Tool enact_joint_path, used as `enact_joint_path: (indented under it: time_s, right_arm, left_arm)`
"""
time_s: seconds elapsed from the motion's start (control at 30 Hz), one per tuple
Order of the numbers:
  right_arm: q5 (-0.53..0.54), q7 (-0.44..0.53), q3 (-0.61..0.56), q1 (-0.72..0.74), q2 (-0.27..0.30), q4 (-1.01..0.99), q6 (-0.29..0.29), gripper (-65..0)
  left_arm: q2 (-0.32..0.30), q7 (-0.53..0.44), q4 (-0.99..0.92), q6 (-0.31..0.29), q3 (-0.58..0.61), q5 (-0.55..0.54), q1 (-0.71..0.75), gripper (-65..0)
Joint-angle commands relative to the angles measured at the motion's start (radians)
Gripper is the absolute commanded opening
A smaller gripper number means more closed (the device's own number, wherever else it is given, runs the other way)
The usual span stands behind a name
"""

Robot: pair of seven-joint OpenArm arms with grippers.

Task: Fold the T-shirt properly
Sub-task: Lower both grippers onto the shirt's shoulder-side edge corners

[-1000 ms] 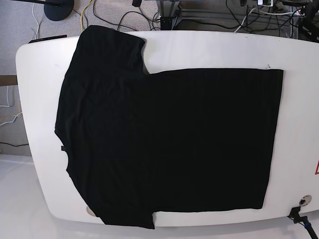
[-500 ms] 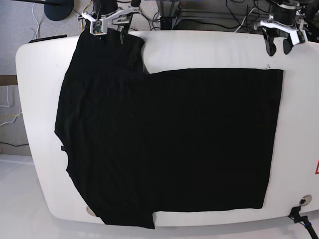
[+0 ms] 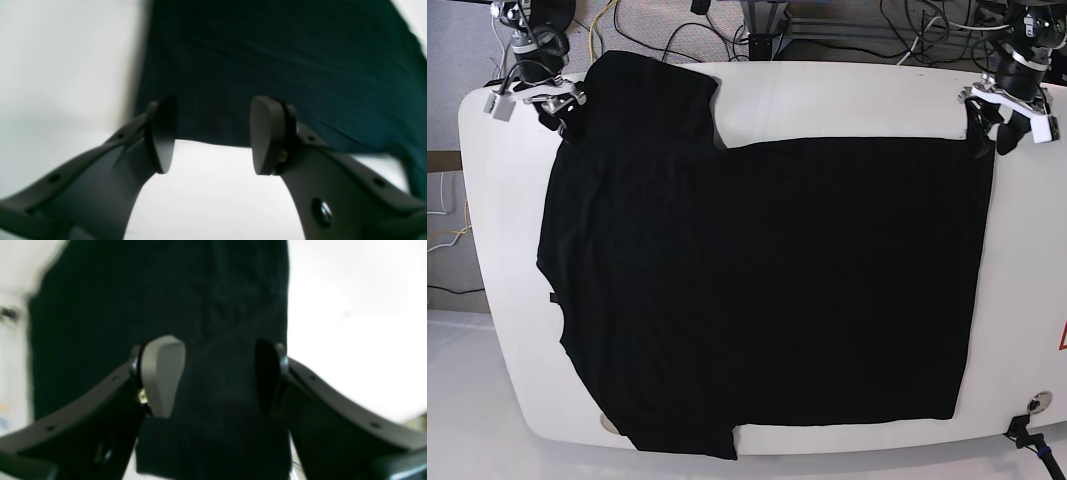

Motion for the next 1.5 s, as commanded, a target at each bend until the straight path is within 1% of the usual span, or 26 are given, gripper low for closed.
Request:
enact_joint_path:
  time_s: [0.0,0.07,0.17,0.37,0.47,0.6,0.7,0.77,0.83,1.03,1.2,1.37,1.43,1.47]
  right_arm:
    - [0.038,-0.054,0.042,0.009,0.005,-0.040,0.039,-29.0]
    - [0.039,-0.094,0.062,0.027,-0.012,-0.089,0.064,-29.0]
    - [0.039,-0.103,0.065,0.033,-0.029,-0.150,0.095,-29.0]
    - [0.039,-0.103,0.060,0.035,-0.032,-0.248,0.144,-29.0]
    - [0.038,-0.106,0.052,0.027,-0.035,-0.248,0.145,-29.0]
    - [0.038,-0.106,0.003,0.012,-0.060,-0.242,0.145,-29.0]
    - [0.038,-0.106,-0.040,-0.013,-0.061,-0.235,0.145,-29.0]
    - [0.038,-0.106,-0.044,-0.023,-0.064,-0.227,0.144,-29.0]
    - [0.038,-0.106,-0.043,-0.039,-0.081,-0.212,0.144,-29.0]
    - [0.038,-0.106,-0.055,-0.049,-0.084,-0.216,0.144,-29.5]
    - [0.038,-0.106,-0.116,-0.045,-0.084,-0.218,0.144,-38.5]
    - [0.038,-0.106,-0.136,-0.030,-0.084,-0.219,0.144,-44.4]
    - [0.038,-0.106,-0.136,-0.028,-0.084,-0.219,0.144,-51.7]
    - [0.038,-0.106,-0.136,-0.028,-0.084,-0.219,0.144,-57.8]
  left_arm:
    - [-0.010,0.038,-0.007,-0.012,-0.046,-0.015,-0.027,-32.1]
    - [-0.010,0.092,-0.033,-0.012,-0.083,-0.011,-0.076,-32.1]
    - [-0.010,0.142,-0.048,-0.014,-0.126,-0.008,-0.116,-32.1]
    - [-0.013,0.147,-0.054,-0.014,-0.125,-0.007,-0.123,-32.1]
    - [-0.011,0.147,-0.054,-0.014,-0.125,-0.007,-0.123,-32.1]
    - [-0.011,0.147,-0.054,-0.014,-0.123,-0.007,-0.123,-32.1]
    - [-0.013,0.147,-0.054,-0.014,-0.123,-0.007,-0.123,-32.1]
    - [-0.013,0.147,-0.054,-0.014,-0.126,-0.007,-0.123,-32.1]
    - [-0.014,0.147,-0.054,-0.014,-0.128,-0.007,-0.123,-32.1]
    - [-0.014,0.147,-0.054,-0.014,-0.129,-0.007,-0.123,-32.1]
    - [-0.014,0.147,-0.054,-0.014,-0.129,-0.007,-0.123,-32.1]
    - [-0.016,0.147,-0.054,-0.014,-0.131,-0.007,-0.123,-32.1]
    - [-0.016,0.147,-0.054,-0.014,-0.131,-0.005,-0.123,-32.1]
    - [-0.016,0.147,-0.054,-0.014,-0.131,-0.005,-0.123,-32.1]
